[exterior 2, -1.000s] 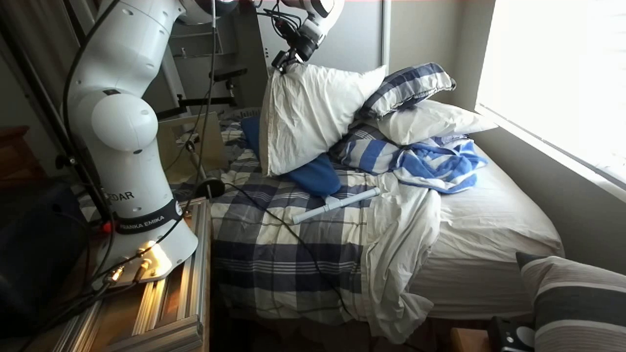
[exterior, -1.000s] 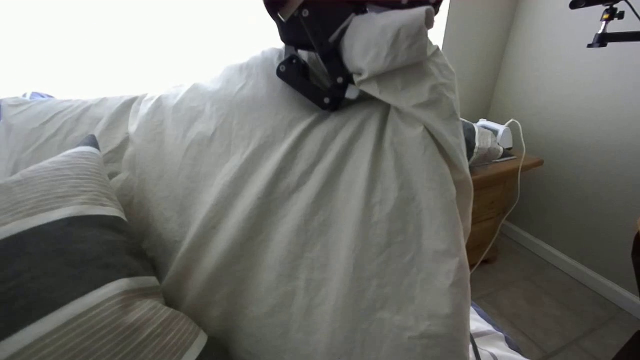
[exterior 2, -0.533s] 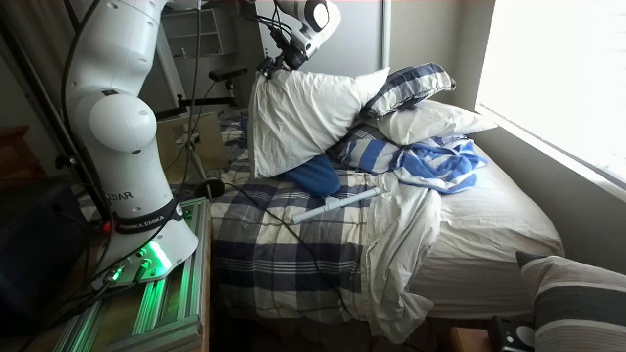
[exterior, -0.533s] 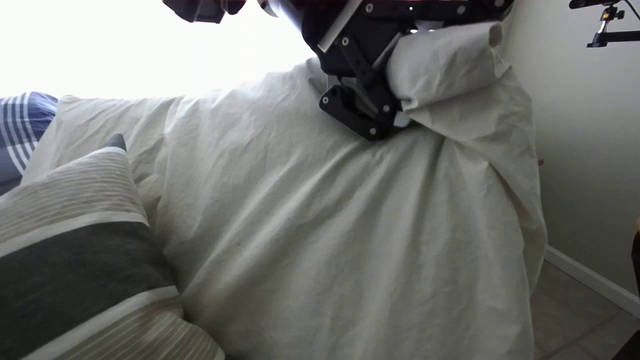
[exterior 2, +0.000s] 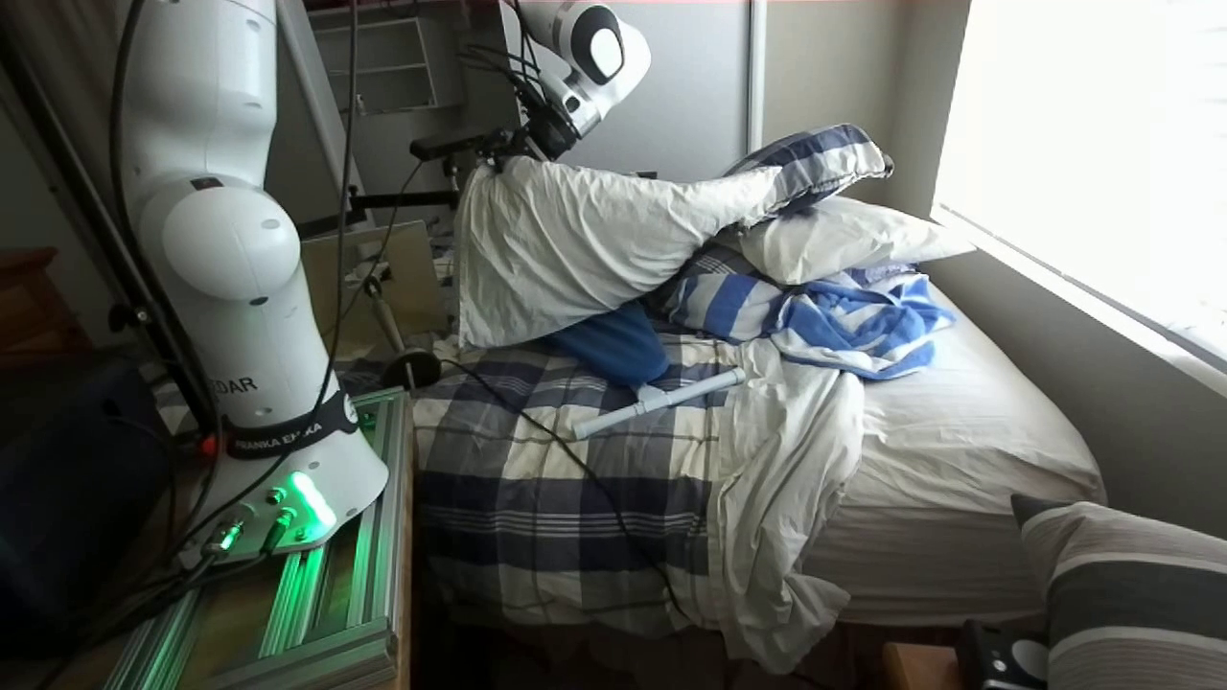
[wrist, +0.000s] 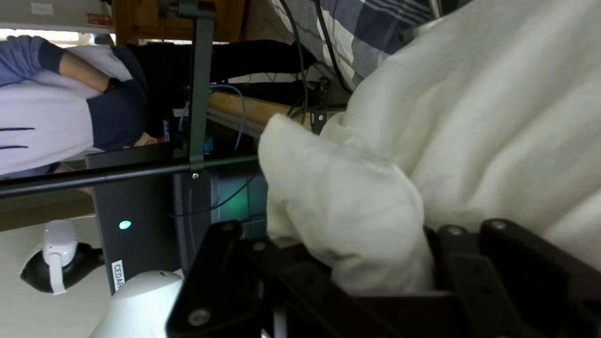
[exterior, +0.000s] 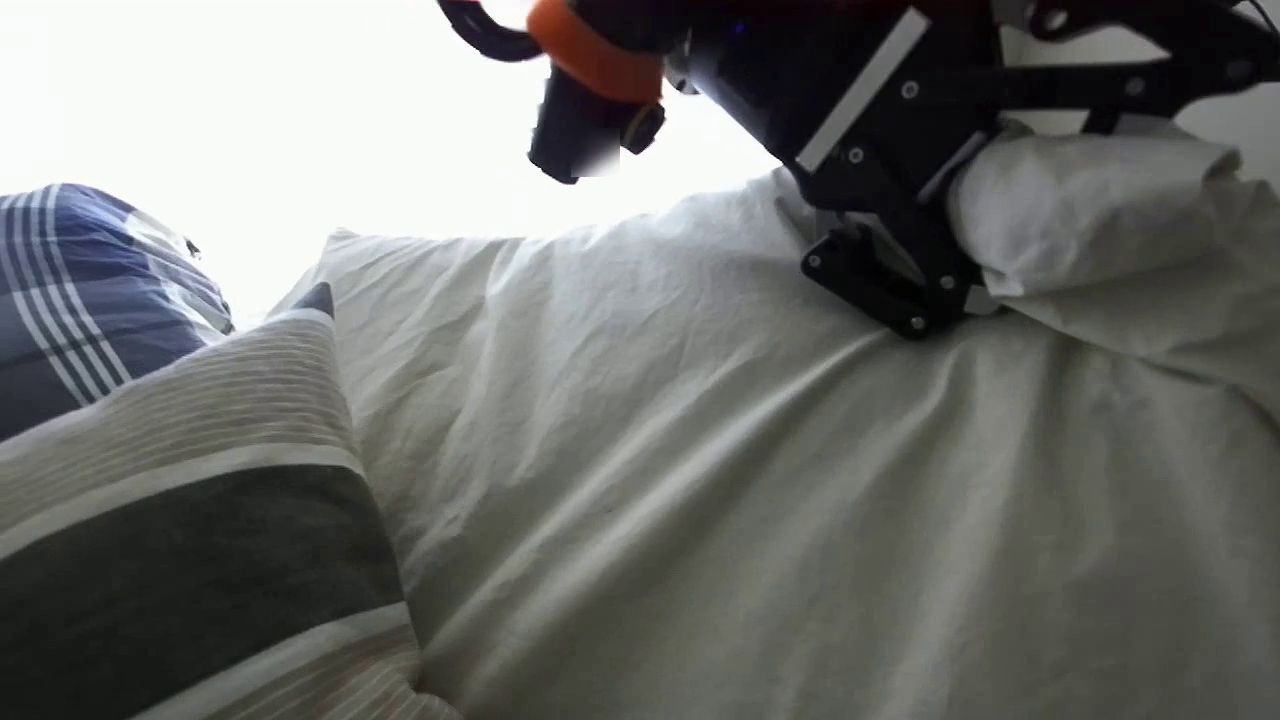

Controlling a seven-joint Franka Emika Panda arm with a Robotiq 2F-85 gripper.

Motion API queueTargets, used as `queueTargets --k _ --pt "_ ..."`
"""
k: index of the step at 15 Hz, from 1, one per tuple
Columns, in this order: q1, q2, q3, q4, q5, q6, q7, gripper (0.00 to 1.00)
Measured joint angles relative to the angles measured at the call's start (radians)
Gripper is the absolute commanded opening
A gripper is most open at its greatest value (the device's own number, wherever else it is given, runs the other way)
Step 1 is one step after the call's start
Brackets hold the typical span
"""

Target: Move the white pillow from the pile of pillows

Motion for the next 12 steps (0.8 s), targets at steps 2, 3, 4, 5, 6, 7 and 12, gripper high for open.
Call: queueTargets --k 2,3,4,5,6,7,12 --pt "-0.011 -0.054 0.014 -0.089 -0.063 0.058 -0.005 0.25" --pt "-0.017 -0.083 0.023 -0.135 -0.098 0.097 -0.015 0.26" --pt "-0.023 -0.114 0.033 -0.182 -0.136 0.135 -0.03 0.32" --pt "-0.03 -0.144 0.044 -0.229 -0.18 0.169 -0.047 0.38" --pt "-0.036 -0.177 0.056 -0.277 -0.226 0.204 -0.064 0.44" --pt "-0.042 -0.21 0.068 -0.324 -0.269 0.239 -0.079 0.52" --pt "-0.095 -0.406 0.124 -0.527 -0.369 0.422 -0.142 0.88"
